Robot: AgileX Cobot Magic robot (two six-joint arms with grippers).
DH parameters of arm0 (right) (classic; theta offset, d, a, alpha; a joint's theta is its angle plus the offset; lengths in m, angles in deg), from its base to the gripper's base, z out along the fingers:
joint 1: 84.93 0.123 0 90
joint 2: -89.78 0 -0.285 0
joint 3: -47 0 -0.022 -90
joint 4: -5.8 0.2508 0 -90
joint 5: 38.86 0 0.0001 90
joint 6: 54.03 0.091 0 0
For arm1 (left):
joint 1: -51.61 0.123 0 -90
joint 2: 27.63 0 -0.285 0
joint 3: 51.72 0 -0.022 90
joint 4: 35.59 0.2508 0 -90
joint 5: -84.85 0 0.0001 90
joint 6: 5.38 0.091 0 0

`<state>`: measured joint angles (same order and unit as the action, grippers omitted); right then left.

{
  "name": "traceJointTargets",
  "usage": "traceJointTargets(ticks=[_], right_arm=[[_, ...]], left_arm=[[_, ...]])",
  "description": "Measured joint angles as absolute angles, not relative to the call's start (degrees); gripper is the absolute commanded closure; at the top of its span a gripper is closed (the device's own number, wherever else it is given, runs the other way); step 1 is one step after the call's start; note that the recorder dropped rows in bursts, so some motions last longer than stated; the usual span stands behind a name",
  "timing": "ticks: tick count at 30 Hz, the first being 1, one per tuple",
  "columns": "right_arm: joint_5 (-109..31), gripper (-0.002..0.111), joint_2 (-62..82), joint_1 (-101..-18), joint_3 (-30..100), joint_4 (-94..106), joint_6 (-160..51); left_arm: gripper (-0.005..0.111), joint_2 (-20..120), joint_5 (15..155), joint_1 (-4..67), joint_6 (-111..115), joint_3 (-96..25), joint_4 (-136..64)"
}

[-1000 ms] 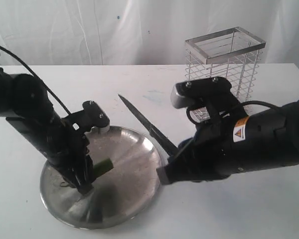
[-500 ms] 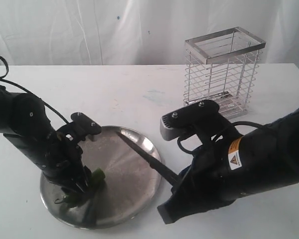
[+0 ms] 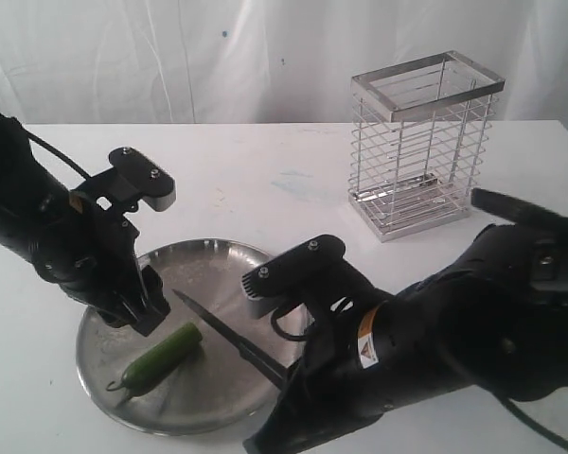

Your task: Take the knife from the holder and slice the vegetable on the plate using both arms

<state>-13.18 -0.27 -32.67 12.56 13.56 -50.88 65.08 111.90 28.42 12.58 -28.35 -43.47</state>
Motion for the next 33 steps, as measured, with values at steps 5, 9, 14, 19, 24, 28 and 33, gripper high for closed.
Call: traceJointTargets(ticks=[5,9,14,19,24,28,33], right_arm=[[-15.8,0.108,-3.1,-31.1,12.6,13.6,-49.5],[-17.8,0.108,-4.4,-31.0,12.6,13.7,-48.5],[-18.8,0.108,-4.5,-31.0,12.6,13.7,-47.5],[-19.3,0.108,-5.7,-31.0,12.6,14.0,-45.5],[-20.7,0.108,-6.3,-30.1,12.6,15.6,-45.1],[-21.2,0.108,-7.4,-30.1,12.6,16.2,-45.0],[-21.7,0.108,-8.6,-30.1,12.6,16.2,-45.0]], left_arm=[[0.045,64.0,112.1,28.4,11.7,-28.3,-43.2],[0.045,64.0,112.7,28.4,11.5,-28.3,-43.2],[0.045,64.0,113.1,28.4,11.3,-28.3,-43.2],[0.048,64.0,112.3,28.4,10.1,-28.3,-43.3],[0.049,64.0,111.7,28.4,10.1,-28.3,-43.3],[0.049,64.0,111.3,28.4,10.0,-28.3,-43.3],[0.049,64.0,111.1,28.4,9.8,-28.3,-43.3]])
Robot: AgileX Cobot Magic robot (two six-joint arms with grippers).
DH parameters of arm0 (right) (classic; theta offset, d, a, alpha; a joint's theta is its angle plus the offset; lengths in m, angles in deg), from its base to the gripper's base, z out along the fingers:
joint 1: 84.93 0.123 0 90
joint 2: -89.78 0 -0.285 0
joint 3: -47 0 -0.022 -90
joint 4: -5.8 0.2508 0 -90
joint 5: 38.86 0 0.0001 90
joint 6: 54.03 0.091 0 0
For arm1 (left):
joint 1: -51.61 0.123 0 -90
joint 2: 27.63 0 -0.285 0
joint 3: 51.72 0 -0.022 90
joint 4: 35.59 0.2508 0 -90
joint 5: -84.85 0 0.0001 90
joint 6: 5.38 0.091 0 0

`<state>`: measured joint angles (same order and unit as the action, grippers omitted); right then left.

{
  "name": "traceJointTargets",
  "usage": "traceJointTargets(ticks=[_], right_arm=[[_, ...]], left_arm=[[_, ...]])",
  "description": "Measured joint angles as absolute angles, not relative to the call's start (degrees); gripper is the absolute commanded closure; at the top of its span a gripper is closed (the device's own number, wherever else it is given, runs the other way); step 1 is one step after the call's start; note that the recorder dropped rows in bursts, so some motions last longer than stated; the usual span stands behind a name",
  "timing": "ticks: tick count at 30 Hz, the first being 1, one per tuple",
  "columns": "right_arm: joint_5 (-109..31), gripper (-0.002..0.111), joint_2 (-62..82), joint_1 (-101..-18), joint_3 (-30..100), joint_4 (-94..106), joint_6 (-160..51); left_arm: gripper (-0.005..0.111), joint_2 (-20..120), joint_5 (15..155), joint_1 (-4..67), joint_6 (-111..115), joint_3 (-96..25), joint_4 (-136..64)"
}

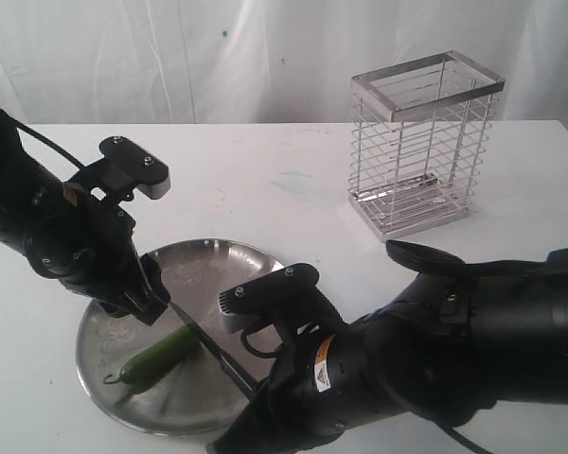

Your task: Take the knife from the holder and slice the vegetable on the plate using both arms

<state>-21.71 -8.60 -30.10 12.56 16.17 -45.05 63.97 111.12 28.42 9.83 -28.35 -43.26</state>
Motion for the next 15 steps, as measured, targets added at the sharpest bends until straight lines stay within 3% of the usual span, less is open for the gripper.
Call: traceJointTargets(ticks=[9,11,15], right_arm=[[-21.8,0.108,-8.6,-30.1,12.6,16.3,-44.9],[-21.8,0.108,-8.6,-30.1,12.6,16.3,-44.9],[-21.8,0.108,-8.6,-30.1,12.6,16.4,-44.9]], left_arm=[[0.051,64.0,109.2,28.4,9.8,-28.3,-44.3],[0.060,64.0,107.9,28.4,9.8,-28.3,-45.8],[0.094,64.2,106.0,28.4,9.8,-28.3,-49.5]])
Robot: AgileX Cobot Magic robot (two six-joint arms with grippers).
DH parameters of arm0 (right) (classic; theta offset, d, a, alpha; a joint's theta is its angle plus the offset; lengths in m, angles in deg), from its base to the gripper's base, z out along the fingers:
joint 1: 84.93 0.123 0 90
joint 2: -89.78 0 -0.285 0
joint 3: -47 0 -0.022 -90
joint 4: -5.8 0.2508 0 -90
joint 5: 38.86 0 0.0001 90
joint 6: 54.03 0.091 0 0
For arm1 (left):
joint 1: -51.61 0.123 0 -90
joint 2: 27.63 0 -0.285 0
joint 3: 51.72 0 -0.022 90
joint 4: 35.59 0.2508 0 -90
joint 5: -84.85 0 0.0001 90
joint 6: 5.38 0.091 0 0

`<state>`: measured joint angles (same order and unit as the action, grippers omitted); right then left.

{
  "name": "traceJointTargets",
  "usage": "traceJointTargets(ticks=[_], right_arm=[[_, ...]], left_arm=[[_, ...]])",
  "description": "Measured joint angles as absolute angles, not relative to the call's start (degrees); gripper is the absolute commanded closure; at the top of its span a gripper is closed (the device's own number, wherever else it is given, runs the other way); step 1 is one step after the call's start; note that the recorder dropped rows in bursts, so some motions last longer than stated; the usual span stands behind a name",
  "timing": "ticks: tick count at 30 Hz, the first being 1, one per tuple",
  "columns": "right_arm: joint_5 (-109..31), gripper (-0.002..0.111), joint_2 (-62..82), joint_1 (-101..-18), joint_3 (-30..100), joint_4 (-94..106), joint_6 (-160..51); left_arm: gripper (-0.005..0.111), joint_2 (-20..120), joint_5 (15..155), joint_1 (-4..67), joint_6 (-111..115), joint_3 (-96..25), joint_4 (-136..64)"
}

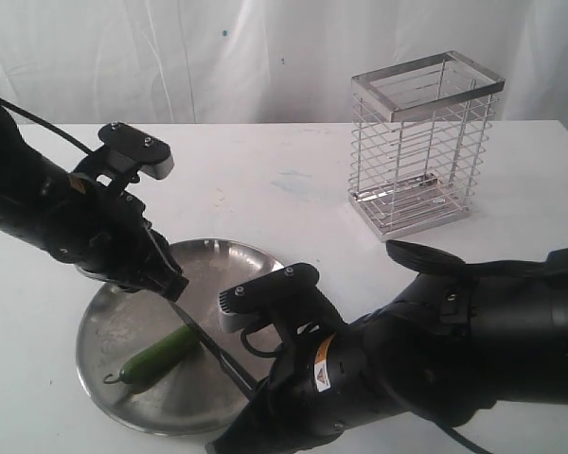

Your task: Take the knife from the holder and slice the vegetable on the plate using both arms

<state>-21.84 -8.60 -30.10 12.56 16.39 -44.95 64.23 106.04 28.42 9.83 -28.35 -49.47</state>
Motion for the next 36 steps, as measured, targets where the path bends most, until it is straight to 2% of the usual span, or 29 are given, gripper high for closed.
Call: traceJointTargets(ticks=[2,23,36], right_arm=[[-21.8,0.108,-8.6,-30.1,12.6,16.4,-44.9],[-21.9,0.108,-8.6,-30.1,12.6,16.6,-44.9],[-21.5,0.108,-8.8,-30.1,12.6,16.6,-44.9]], left_arm=[[0.107,65.0,105.6,28.4,9.8,-28.3,-51.3],[0.107,71.4,103.3,28.4,15.7,-28.3,-66.4],[0.107,80.9,100.3,28.3,18.1,-28.8,-69.1]])
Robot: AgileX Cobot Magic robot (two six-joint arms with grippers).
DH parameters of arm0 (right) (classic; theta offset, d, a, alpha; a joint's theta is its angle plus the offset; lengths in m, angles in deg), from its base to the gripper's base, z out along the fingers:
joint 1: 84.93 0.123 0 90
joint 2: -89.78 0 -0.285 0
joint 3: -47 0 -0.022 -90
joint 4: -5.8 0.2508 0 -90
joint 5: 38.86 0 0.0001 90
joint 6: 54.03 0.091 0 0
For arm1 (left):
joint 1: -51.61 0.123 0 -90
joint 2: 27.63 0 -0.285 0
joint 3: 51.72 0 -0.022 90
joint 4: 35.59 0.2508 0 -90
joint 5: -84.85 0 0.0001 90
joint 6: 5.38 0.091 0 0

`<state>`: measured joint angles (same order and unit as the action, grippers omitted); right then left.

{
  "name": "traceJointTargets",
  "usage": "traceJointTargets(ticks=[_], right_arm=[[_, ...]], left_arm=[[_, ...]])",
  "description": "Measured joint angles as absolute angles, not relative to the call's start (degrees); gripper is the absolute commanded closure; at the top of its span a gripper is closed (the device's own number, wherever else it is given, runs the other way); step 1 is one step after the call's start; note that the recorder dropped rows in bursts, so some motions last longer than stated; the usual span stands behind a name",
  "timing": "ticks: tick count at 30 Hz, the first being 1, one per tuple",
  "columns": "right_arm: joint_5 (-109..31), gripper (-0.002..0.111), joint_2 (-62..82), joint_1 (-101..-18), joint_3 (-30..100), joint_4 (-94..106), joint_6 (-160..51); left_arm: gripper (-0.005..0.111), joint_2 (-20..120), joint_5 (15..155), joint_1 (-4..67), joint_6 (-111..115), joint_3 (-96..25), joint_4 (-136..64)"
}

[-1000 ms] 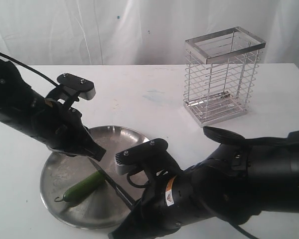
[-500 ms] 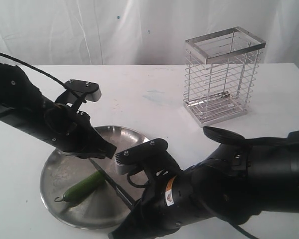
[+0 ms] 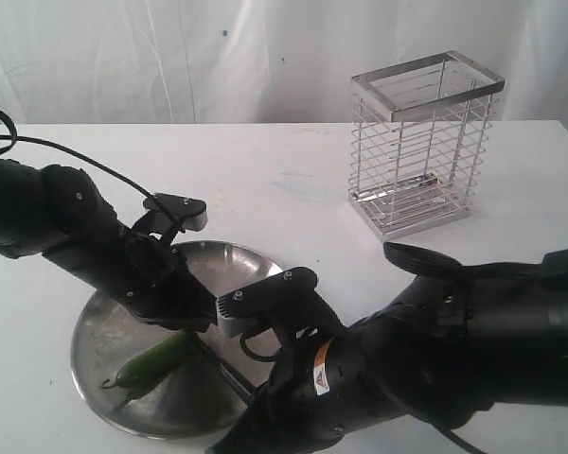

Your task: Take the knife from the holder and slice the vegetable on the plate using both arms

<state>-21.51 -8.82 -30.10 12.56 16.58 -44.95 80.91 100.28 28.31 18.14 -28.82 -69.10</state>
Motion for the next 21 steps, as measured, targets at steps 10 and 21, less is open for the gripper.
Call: traceJointTargets(ticks=[10,21], right_arm=[[-20.4,0.108,-9.4,-30.1,12.6,16.6,-44.9],[-20.2,0.108,-10.9,-30.1,12.6,16.6,-44.9]], left_arm=[[0.107,74.7,99.0,28.3,18.6,-28.6,-68.1],[0.107,70.3,99.5,28.3,18.7,-28.6,-66.7]])
